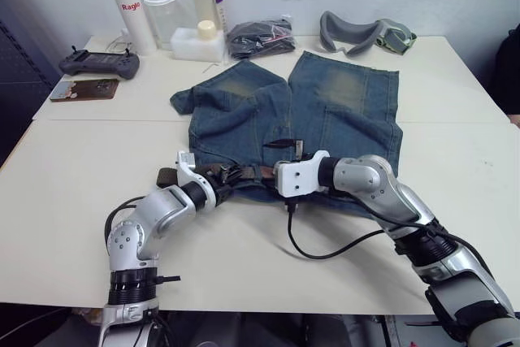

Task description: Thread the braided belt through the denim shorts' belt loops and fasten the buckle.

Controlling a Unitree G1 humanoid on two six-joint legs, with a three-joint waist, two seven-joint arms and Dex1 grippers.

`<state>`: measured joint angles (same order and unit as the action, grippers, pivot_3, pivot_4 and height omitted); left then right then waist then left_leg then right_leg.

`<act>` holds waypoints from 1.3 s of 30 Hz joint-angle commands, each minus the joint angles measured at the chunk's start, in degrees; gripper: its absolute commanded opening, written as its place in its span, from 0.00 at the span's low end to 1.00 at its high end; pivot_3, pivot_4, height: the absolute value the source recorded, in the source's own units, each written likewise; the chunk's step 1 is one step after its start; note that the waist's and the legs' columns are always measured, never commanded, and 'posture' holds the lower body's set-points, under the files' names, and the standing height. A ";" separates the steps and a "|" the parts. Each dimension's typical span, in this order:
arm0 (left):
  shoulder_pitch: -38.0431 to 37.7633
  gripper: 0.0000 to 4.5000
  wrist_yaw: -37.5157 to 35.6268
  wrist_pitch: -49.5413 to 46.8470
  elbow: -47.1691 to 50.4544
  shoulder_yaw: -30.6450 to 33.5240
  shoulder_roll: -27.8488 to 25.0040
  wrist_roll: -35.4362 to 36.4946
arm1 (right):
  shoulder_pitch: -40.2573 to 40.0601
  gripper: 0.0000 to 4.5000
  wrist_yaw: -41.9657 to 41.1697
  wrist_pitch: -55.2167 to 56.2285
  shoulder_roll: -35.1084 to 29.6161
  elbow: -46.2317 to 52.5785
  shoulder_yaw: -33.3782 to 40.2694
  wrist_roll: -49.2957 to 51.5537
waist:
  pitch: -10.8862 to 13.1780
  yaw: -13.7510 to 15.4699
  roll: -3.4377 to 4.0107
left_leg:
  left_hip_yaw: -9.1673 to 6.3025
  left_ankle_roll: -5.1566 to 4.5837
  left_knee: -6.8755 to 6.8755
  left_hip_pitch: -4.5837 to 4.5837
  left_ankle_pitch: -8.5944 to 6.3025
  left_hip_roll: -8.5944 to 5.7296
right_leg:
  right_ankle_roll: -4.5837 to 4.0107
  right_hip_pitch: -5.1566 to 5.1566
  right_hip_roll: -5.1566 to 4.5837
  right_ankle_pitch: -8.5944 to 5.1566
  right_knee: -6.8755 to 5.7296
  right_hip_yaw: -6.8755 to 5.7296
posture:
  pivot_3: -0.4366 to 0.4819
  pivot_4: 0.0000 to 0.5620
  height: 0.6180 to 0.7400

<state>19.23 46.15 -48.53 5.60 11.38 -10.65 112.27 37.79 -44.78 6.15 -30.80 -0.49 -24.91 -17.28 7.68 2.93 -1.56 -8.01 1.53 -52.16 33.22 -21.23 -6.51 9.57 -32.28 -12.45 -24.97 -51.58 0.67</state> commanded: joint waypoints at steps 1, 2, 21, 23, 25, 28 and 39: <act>-1.09 0.00 -0.32 -0.43 2.11 -0.14 0.88 0.73 | 1.72 0.98 2.74 -0.35 1.04 -1.32 0.66 -3.47 | 0.00 -0.07 0.00 | 0.01 0.00 0.00 0.00 0.00 0.01 | 0.00 -0.01 0.00 0.00 -0.01 0.00 | 0.48 0.27 0.19; -1.24 0.00 -0.30 -0.55 2.24 -0.11 0.92 0.73 | 1.87 0.98 3.05 -0.23 1.20 -1.36 0.84 -3.84 | 0.00 -0.12 0.00 | 0.02 0.00 0.00 0.00 0.00 0.01 | 0.00 -0.02 0.00 0.00 -0.01 0.00 | 0.48 0.27 0.19; -2.94 0.00 -1.34 -0.15 1.98 -1.11 -0.39 0.73 | 5.17 0.02 -2.33 2.81 -0.79 2.54 2.62 -1.21 | 0.00 -1.00 0.00 | 0.14 0.00 0.04 0.01 0.00 0.07 | 0.00 -0.12 -0.01 0.00 -0.04 0.02 | 0.48 0.27 0.19; -2.93 0.00 -1.47 0.02 1.93 -1.19 -0.49 0.73 | 4.39 0.02 -3.13 3.78 -1.10 2.61 2.73 -0.17 | 0.00 -1.06 0.00 | 0.14 0.00 0.04 0.01 0.00 0.08 | 0.00 -0.12 -0.01 0.00 -0.04 0.02 | 0.48 0.27 0.19; -2.94 0.00 -1.59 0.09 1.92 -1.25 -0.56 0.73 | 3.37 0.02 -3.84 4.92 -1.68 2.80 2.80 0.58 | 0.00 -1.05 0.00 | 0.13 0.00 0.04 0.01 0.00 0.08 | 0.00 -0.11 -0.01 0.00 -0.04 0.01 | 0.48 0.27 0.19; -2.85 0.00 -1.77 0.11 1.69 -1.26 -0.63 0.73 | 2.20 0.22 -3.74 7.80 -2.79 2.61 2.55 -0.19 | 0.00 -1.13 0.00 | 0.15 -0.01 0.04 0.01 -0.01 0.07 | 0.00 -0.11 -0.02 0.00 -0.03 0.02 | 0.48 0.27 0.19; -2.89 0.00 -2.23 -0.21 1.09 -1.39 -1.06 0.73 | 0.85 0.42 1.68 15.99 -2.75 -0.15 2.86 -5.17 | 0.00 -1.25 0.00 | 0.15 -0.01 0.03 0.01 -0.01 0.10 | -0.01 -0.11 -0.04 0.00 -0.03 0.02 | 0.48 0.27 0.19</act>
<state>16.90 44.44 -48.64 7.55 11.06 -11.74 112.41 38.88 -44.27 20.43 -33.99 -1.59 -22.63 -22.48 7.68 1.68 -1.56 -7.85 1.52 -52.12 33.23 -21.24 -6.41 9.56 -32.39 -12.48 -24.98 -51.62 0.69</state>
